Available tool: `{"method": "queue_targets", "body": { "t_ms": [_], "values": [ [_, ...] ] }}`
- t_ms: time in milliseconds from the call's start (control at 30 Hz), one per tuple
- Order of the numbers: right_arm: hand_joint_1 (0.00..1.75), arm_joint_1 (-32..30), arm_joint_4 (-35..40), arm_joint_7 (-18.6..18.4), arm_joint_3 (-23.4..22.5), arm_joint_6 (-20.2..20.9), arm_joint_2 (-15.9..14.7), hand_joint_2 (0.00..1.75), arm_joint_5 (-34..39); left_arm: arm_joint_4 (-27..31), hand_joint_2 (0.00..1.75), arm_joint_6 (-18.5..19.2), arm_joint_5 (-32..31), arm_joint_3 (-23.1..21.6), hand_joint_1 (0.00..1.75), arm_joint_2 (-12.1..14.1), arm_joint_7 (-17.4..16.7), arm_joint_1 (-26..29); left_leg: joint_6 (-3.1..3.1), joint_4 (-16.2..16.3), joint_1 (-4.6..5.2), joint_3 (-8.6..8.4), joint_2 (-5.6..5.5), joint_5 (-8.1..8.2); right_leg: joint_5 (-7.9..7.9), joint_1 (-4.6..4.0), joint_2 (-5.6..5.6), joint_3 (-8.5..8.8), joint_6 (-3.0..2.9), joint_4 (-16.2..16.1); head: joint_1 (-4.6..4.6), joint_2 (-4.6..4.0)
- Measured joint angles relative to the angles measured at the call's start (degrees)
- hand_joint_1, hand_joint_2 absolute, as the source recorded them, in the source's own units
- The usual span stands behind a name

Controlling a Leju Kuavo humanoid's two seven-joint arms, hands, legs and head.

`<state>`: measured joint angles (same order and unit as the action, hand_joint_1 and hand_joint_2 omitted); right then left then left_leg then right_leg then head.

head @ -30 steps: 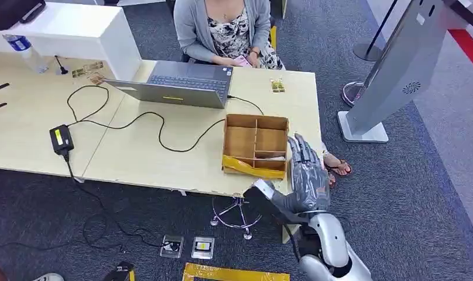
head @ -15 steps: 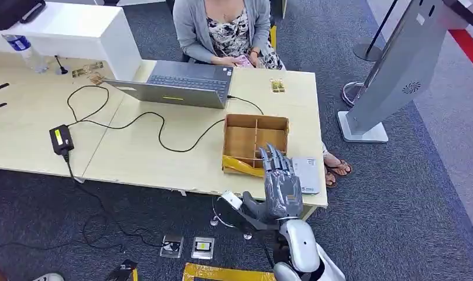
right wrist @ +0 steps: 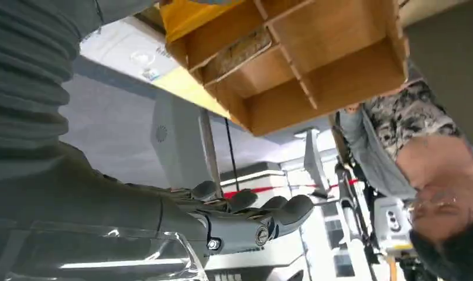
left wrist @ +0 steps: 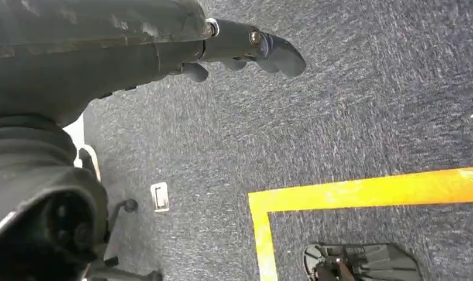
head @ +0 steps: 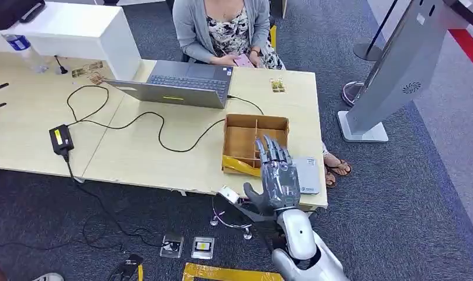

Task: Pass the card to the sensor for recognition and then transmit it.

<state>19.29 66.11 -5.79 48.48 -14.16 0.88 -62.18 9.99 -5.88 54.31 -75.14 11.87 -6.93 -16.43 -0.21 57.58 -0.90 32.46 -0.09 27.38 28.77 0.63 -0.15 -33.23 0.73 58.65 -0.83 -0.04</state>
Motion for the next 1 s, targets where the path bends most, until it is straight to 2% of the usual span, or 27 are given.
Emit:
{"method": "queue_targets", "body": {
  "t_ms": [200, 433, 1000],
  "values": [
    [0.0, 4.69, -10.55, 1.75, -1.16, -3.12, 2.97, 1.75, 0.0, 0.0, 0.0, -0.11, -0.17, -0.63, 0.0, -0.15, -0.2, 0.0, 0.0, 0.0, 0.0, -0.01, 0.0, -0.02, -0.01, 0.0, -0.01, 0.01, 0.0, 0.01, 0.02, 0.0],
    [0.0, 9.49, -18.24, 0.61, -2.29, -6.34, 5.04, 1.75, -2.86, 0.0, 0.0, -0.64, 0.22, -1.42, 0.0, -0.35, -0.2, 0.0, 0.0, 0.01, 0.0, -0.01, 0.0, -0.01, 0.0, 0.0, 0.0, 0.01, 0.0, 0.01, 0.02, 0.0],
    [0.0, 11.21, -23.69, -1.68, -4.98, -5.94, 5.88, 1.75, -5.25, 0.0, 0.0, 1.4, -0.57, -1.9, 0.0, -0.33, 0.63, -1.15, 0.0, 0.02, 0.0, -0.02, 0.0, -0.01, 0.0, 0.0, 0.0, 0.0, 0.0, 0.02, 0.0, 0.0]
  ]
}}
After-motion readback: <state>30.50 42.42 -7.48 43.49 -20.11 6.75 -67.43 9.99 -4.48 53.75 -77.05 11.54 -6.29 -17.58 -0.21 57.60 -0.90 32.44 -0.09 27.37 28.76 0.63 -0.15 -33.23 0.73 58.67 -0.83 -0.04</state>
